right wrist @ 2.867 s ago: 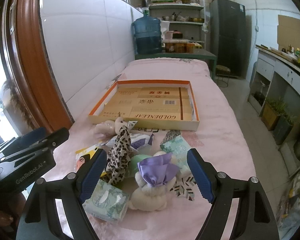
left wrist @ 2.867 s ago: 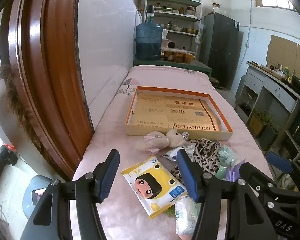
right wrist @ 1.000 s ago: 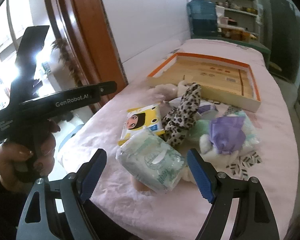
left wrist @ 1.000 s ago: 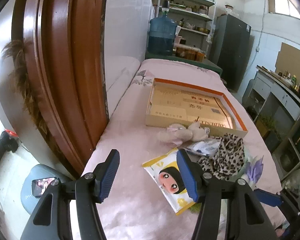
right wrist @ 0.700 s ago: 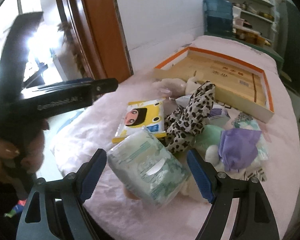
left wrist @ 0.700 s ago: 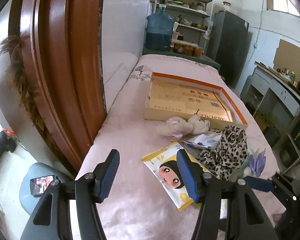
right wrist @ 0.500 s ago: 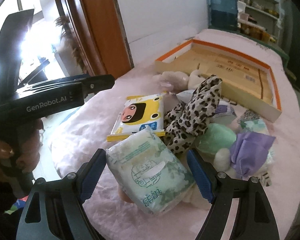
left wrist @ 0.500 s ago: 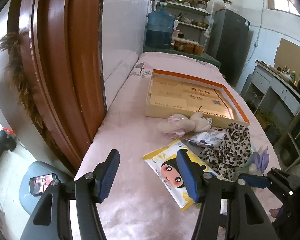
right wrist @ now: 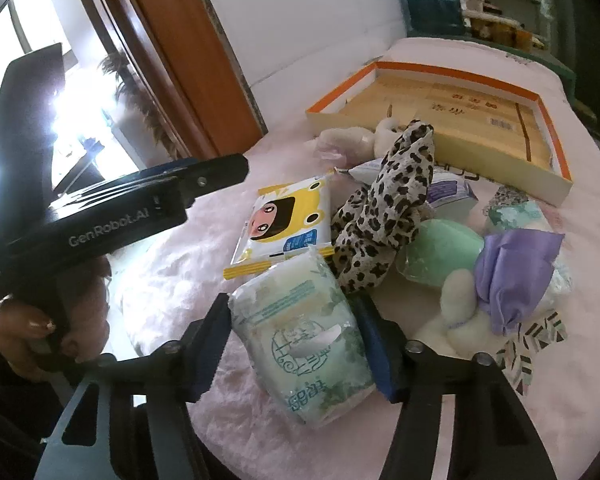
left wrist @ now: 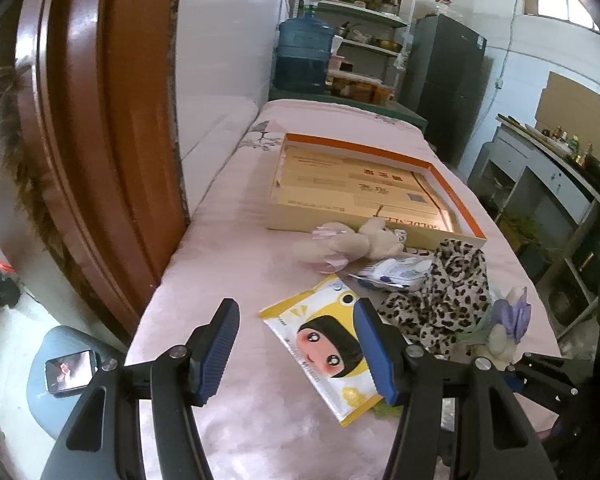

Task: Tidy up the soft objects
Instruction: 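Grasp the wrapped diaper pack with the right gripper, then lift the diaper pack with the right gripper while the left gripper grasps the leopard scrunchie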

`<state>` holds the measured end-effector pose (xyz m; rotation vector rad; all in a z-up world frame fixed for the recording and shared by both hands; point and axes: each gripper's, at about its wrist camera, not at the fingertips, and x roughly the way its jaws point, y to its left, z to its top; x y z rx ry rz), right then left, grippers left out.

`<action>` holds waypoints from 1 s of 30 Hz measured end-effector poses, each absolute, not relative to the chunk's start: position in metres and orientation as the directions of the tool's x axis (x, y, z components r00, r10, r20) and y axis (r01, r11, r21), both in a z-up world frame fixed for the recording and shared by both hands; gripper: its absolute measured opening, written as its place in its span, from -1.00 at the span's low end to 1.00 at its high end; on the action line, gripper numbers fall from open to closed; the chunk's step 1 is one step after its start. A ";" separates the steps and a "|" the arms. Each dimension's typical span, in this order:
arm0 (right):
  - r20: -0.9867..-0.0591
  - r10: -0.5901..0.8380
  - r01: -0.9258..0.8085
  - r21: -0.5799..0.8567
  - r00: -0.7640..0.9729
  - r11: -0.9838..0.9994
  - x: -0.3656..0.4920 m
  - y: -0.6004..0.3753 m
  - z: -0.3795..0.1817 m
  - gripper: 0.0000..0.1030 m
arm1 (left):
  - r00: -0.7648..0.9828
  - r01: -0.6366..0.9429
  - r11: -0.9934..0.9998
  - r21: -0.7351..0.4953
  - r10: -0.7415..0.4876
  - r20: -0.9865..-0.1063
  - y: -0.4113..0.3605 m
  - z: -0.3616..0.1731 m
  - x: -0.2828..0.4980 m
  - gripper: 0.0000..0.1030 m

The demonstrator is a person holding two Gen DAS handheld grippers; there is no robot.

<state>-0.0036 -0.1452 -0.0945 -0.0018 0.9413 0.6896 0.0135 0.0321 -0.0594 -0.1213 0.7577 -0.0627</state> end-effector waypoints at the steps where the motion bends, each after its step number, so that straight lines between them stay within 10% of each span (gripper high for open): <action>1: -0.739 0.543 -0.543 0.287 0.398 0.789 -0.004 -0.146 -0.093 0.18 | 0.725 0.020 0.991 -0.136 -0.108 -0.680 0.031 -0.059 0.014 0.15; 19: -0.708 0.522 -0.455 0.309 0.477 0.835 -0.043 -0.202 -0.074 0.15 | 0.631 0.381 0.902 -0.202 -0.414 -0.656 -0.054 -0.056 0.024 0.15; 30: -0.690 0.522 -0.423 0.331 0.501 0.844 -0.051 -0.219 -0.075 0.16 | 0.585 0.344 0.910 -0.230 -0.399 -0.706 -0.065 -0.079 0.047 -0.79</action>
